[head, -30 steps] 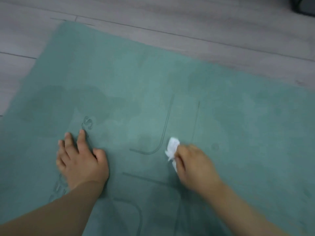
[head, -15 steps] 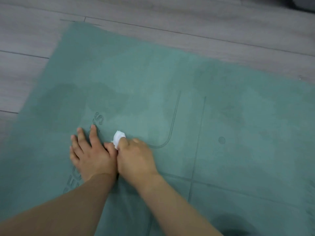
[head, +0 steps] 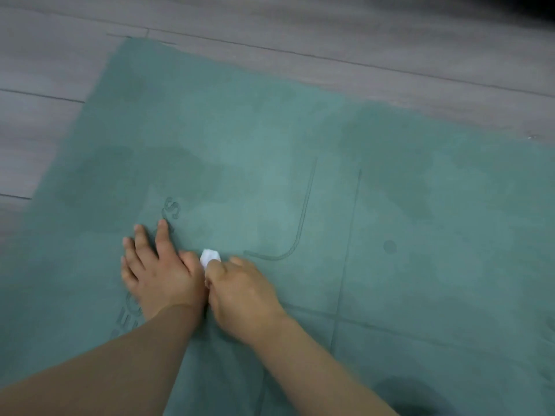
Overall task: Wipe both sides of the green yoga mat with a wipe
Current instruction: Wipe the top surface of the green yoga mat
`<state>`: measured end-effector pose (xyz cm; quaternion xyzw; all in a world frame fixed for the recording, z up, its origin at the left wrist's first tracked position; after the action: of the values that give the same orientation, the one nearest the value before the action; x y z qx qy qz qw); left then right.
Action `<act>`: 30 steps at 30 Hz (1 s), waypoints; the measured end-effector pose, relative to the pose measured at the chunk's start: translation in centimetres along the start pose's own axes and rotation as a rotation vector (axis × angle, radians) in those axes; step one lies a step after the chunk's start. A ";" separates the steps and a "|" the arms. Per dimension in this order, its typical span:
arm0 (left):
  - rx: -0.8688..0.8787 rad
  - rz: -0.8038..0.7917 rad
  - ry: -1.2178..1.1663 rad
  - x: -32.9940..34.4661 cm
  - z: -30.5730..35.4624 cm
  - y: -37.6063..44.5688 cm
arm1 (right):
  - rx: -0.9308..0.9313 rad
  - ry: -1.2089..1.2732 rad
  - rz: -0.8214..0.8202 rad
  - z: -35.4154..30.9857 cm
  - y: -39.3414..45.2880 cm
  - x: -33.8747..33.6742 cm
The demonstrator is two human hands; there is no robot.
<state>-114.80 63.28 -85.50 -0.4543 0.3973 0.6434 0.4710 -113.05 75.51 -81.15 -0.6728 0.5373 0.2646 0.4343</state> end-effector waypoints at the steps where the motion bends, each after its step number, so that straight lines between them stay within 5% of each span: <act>1: 0.009 0.013 0.004 0.1 0.0 0.0 | -0.066 -0.009 -0.029 0.1 0.3 -0.2; 4: 0.014 -0.016 0.022 0.0 0.0 0.1 | -0.006 -0.133 0.021 4.4 -1.4 -3.2; 9: 0.004 -0.039 0.030 -0.1 0.0 0.0 | 0.603 -0.182 0.231 14.3 -4.6 -8.3; 11: 0.008 -0.040 0.038 0.0 0.0 0.0 | 0.701 -0.103 0.237 14.1 -3.1 -8.3; 18: -0.004 -0.041 0.029 0.2 0.1 -0.1 | 0.131 -0.029 0.118 0.1 5.7 -1.8; 21: 0.004 -0.046 0.032 0.1 -0.1 0.1 | 0.225 -0.060 0.173 4.8 3.7 -4.5; 24: -0.010 -0.057 0.031 0.0 0.1 0.0 | 0.614 -0.095 0.238 11.9 -0.4 -7.6; 26: -0.020 -0.051 0.026 -0.1 0.2 0.1 | 0.713 -0.096 0.275 12.9 -0.4 -7.2; 30: -0.022 -0.048 0.028 0.0 0.1 0.1 | 0.277 0.054 0.217 3.3 6.0 -2.8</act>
<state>-114.93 63.38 -85.42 -0.4778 0.3857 0.6299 0.4756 -119.16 79.47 -82.20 -0.5514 0.6496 0.2153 0.4771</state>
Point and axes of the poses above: each hand's wrist, its own y-axis towards the middle knuckle, its own x-axis out of the palm, z = x × y, the point moved 1 cm from there along y, towards the middle knuckle, and after that the axes turned 14 degrees about x, right-handed, at the moved point
